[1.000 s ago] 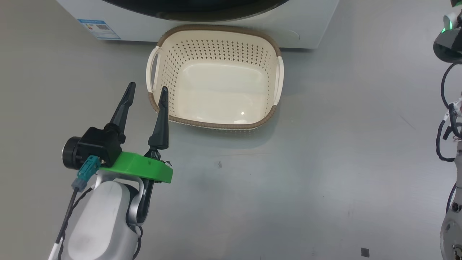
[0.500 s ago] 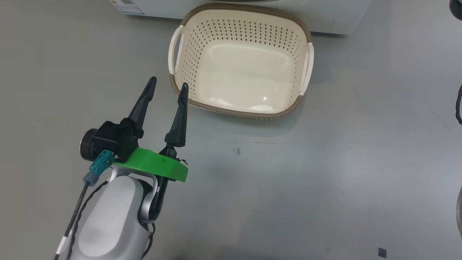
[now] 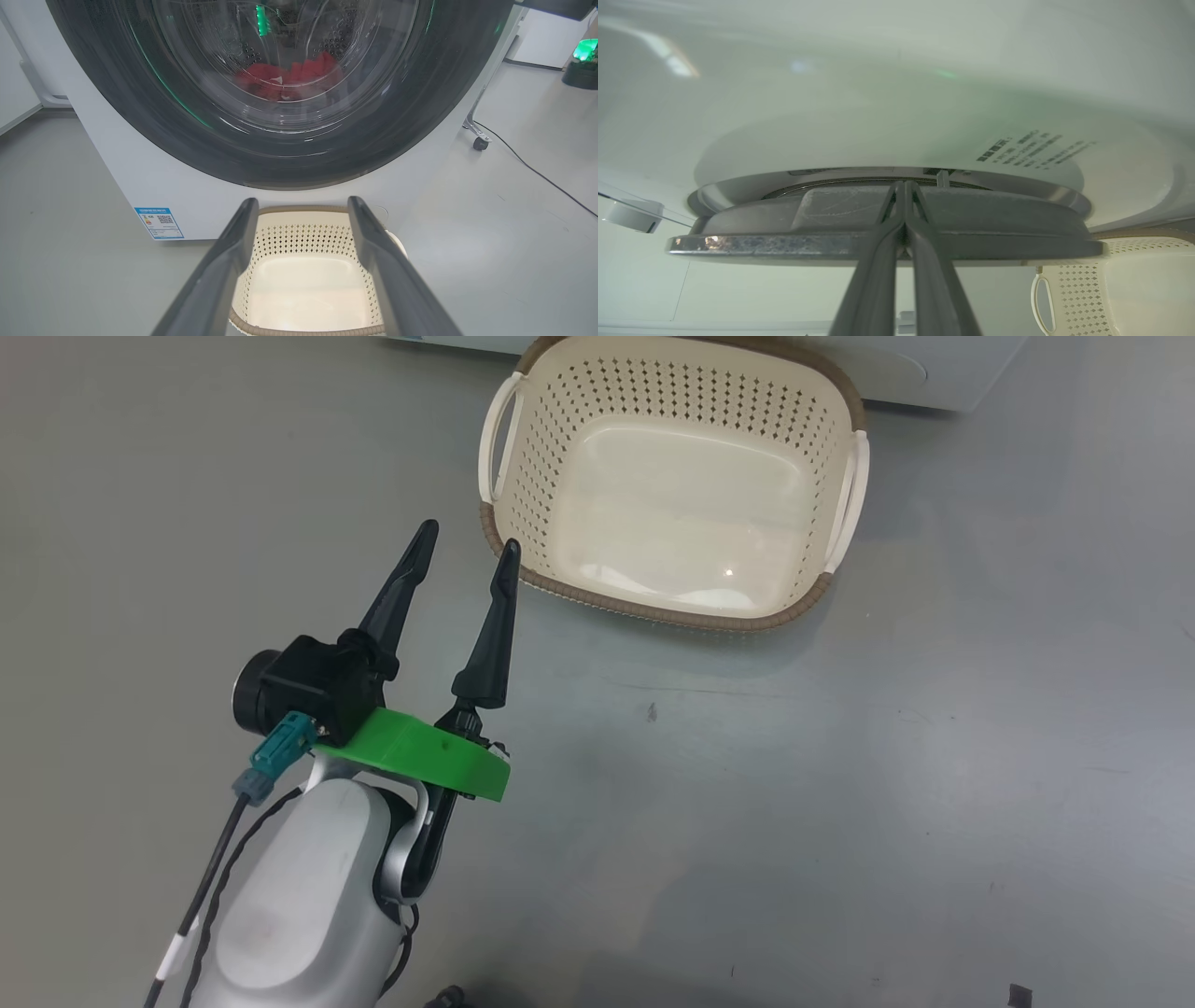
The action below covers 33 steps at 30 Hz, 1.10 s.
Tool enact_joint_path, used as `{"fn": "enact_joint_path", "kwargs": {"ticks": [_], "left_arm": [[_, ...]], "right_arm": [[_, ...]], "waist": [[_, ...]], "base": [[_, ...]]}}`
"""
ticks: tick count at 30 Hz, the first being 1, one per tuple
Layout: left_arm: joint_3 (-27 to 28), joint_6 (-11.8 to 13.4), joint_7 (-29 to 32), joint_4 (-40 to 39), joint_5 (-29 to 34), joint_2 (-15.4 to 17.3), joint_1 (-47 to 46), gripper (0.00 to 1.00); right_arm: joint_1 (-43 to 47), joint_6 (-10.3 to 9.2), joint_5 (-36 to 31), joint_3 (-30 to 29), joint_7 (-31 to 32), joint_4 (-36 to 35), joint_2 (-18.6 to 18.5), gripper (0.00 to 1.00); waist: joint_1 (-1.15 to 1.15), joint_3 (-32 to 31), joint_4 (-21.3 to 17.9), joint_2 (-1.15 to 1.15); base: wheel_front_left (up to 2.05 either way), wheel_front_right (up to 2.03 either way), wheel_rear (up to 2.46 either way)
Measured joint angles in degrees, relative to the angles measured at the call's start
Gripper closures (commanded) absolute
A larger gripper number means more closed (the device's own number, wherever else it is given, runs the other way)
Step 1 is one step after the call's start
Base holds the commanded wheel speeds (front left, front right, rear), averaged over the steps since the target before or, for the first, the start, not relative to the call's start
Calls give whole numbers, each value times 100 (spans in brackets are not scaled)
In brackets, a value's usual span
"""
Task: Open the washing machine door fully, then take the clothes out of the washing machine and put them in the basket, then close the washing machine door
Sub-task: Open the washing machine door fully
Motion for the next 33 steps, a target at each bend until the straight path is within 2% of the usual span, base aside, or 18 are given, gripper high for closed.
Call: {"fn": "enact_joint_path", "kwargs": {"ticks": [18,33], "left_arm": [[-159,107,0,-25,-110,-7,-26,0],[-204,209,0,-63,-191,-10,-65,0]], "right_arm": [[-558,-43,20,-1,-22,615,11,100],[-723,-41,582,-145,698,1024,-47,100]], "waist": [[0,67,232,0],[0,79,273,0]], "base": [[0,0,0],[0,0,0]]}}
